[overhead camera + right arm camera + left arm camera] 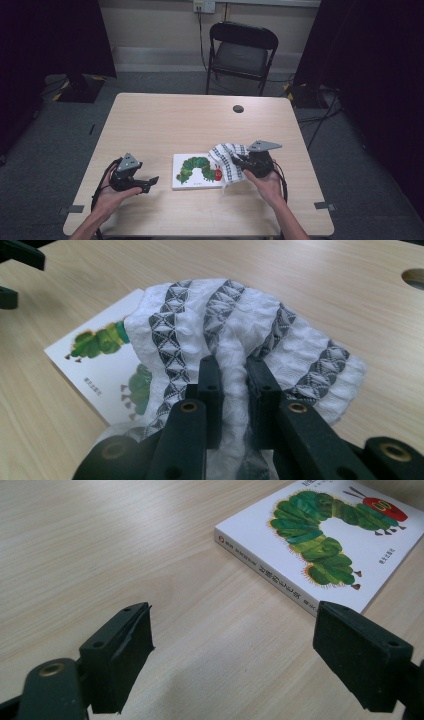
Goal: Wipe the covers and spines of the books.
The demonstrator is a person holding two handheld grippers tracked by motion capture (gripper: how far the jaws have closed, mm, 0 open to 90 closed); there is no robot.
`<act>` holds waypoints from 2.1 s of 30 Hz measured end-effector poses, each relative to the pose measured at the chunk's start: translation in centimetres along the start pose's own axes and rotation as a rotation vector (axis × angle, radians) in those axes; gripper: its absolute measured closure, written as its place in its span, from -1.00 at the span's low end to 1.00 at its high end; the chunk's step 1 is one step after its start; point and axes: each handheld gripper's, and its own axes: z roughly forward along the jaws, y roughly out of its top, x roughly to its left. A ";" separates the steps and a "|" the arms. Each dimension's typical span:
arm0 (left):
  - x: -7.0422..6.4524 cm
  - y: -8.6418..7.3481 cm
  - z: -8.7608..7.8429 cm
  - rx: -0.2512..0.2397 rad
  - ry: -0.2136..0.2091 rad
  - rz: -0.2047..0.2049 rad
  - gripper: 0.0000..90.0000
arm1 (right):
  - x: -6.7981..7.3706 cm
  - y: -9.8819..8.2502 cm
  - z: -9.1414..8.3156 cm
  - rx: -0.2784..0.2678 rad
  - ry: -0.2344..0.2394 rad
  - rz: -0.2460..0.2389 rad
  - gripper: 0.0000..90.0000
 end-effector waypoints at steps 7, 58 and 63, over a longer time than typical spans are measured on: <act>-0.3 0.1 0.2 0.004 -0.012 0.014 -0.65 | 0.7 0.0 1.3 0.015 0.026 -0.004 0.78; -0.7 0.4 0.6 0.007 -0.041 0.019 -0.65 | 3.7 -2.8 4.5 0.150 0.128 -0.119 0.67; -0.6 0.4 0.6 0.006 -0.042 0.016 -0.65 | 3.4 -2.4 5.0 0.147 0.121 -0.110 0.64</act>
